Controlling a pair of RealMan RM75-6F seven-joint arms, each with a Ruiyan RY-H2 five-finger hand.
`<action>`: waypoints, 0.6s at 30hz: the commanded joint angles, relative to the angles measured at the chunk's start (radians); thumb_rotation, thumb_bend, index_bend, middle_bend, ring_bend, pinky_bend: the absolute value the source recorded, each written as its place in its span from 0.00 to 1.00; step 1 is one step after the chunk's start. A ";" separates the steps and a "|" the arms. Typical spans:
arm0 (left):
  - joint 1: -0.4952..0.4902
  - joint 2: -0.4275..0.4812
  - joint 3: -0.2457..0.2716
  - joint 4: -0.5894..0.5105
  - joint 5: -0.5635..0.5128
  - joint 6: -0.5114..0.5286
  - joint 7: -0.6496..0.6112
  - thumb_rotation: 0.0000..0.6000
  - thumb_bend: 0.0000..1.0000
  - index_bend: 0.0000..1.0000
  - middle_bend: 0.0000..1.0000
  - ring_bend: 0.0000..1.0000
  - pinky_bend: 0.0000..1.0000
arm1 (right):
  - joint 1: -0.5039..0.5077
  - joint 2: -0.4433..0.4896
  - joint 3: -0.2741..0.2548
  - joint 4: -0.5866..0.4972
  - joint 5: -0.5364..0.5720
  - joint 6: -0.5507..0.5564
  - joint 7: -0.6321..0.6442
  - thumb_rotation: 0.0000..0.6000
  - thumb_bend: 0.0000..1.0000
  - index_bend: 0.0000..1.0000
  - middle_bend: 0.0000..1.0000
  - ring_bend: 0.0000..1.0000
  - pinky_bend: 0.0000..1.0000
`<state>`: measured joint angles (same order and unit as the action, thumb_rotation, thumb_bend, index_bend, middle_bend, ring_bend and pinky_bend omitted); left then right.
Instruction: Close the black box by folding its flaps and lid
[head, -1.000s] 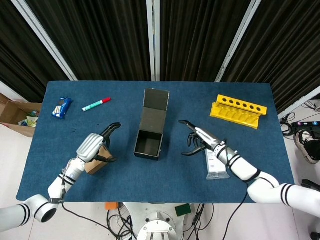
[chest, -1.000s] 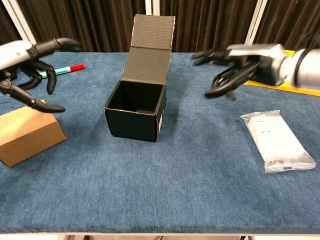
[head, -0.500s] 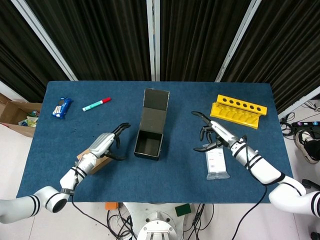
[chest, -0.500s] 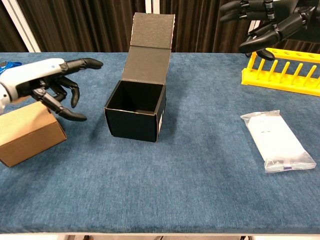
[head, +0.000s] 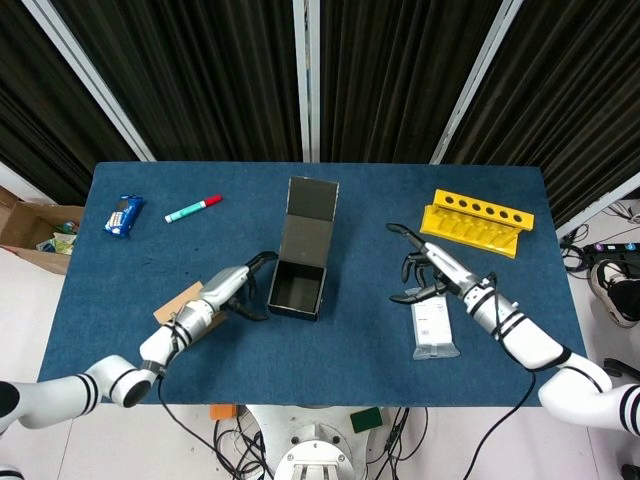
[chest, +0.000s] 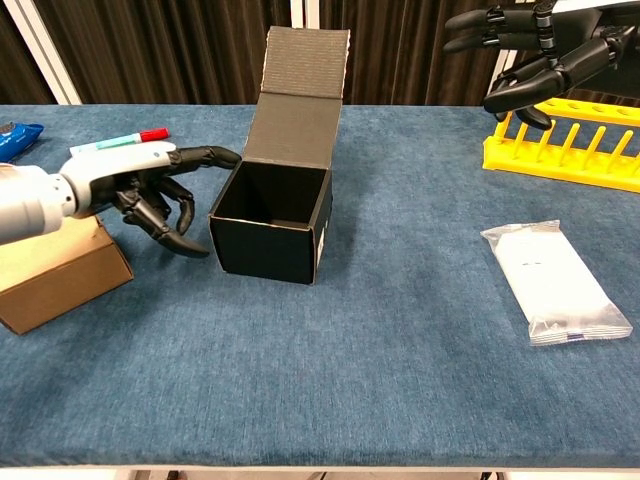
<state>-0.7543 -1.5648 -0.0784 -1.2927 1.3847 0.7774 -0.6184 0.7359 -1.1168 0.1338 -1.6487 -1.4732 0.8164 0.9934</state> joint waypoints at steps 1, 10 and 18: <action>-0.019 -0.016 -0.012 0.020 -0.013 -0.036 -0.030 1.00 0.02 0.01 0.01 0.61 0.94 | -0.006 0.000 -0.003 0.004 -0.005 0.008 0.006 1.00 0.00 0.00 0.05 0.54 0.77; -0.033 -0.062 -0.041 0.063 -0.032 -0.069 -0.102 1.00 0.02 0.15 0.18 0.65 0.95 | -0.029 -0.015 -0.023 0.024 -0.012 0.028 0.035 1.00 0.00 0.00 0.06 0.54 0.77; -0.008 -0.065 -0.044 0.042 -0.006 0.001 -0.083 1.00 0.01 0.49 0.47 0.71 0.96 | 0.003 -0.074 -0.002 0.085 0.193 -0.126 -0.042 1.00 0.00 0.00 0.17 0.58 0.85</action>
<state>-0.7739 -1.6411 -0.1240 -1.2300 1.3679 0.7549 -0.7136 0.7116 -1.1638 0.1195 -1.5960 -1.3649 0.7787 0.9948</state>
